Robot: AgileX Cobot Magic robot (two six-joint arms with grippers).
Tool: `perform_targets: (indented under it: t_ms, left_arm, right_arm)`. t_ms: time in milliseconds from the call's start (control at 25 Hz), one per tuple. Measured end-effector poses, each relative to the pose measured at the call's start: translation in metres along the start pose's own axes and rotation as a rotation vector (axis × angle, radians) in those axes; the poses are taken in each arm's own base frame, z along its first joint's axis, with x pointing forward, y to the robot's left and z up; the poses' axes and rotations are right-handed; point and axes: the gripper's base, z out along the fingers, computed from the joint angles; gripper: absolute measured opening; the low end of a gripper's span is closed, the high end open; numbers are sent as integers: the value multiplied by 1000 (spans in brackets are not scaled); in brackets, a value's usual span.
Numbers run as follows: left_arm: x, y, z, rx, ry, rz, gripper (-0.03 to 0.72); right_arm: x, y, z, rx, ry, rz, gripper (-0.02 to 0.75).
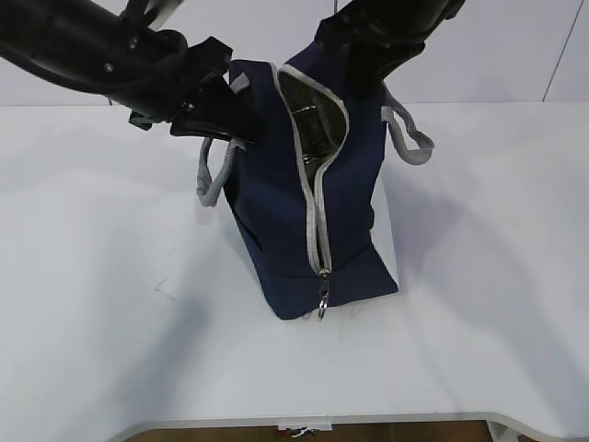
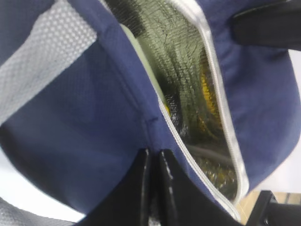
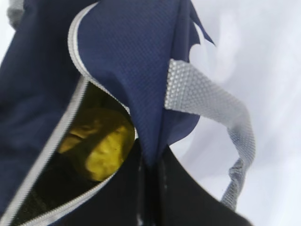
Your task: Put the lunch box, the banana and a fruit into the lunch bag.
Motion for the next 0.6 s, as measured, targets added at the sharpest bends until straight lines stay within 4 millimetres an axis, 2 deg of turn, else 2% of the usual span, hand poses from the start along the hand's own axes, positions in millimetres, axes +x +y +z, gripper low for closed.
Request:
perform_targets:
  t_ms: [160, 400, 600]
  left_arm:
    - [-4, 0, 0, -1, -45, -17, -3]
    - [-7, 0, 0, -9, -78, -28, -3]
    - [-8, 1, 0, -13, -86, -29, -2]
  right_arm:
    - [-1, 2, 5, -27, 3, -6, 13]
    - [-4, 7, 28, -131, 17, 28, 13]
    - [-4, 9, 36, -159, 26, 37, 13]
